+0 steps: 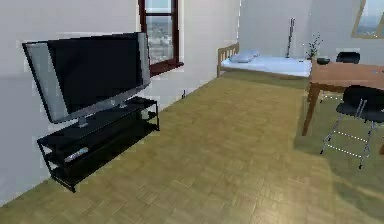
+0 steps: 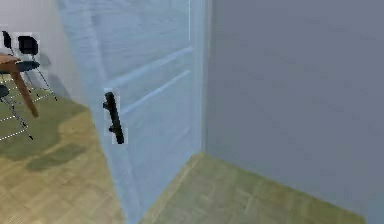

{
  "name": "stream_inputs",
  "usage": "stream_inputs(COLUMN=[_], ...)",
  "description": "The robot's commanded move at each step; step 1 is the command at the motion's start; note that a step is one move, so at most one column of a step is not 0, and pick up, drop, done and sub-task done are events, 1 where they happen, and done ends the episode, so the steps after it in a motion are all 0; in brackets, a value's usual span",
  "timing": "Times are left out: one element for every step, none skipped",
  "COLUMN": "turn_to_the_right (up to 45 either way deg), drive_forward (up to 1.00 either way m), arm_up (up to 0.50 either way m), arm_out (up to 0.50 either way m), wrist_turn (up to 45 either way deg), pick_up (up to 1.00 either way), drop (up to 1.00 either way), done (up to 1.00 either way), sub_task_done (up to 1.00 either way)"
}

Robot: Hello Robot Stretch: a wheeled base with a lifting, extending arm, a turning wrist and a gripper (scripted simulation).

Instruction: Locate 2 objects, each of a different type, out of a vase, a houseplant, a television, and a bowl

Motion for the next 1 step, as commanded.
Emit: stream_inputs(turn_to_the_right=[-45.0], drive_forward=[0.00], arm_up=[0.00], arm_out=[0.00], wrist_turn=[0.0], pick_up=[0.00], drop=[0.00], done=[0.00], sub_task_done=[0.00])
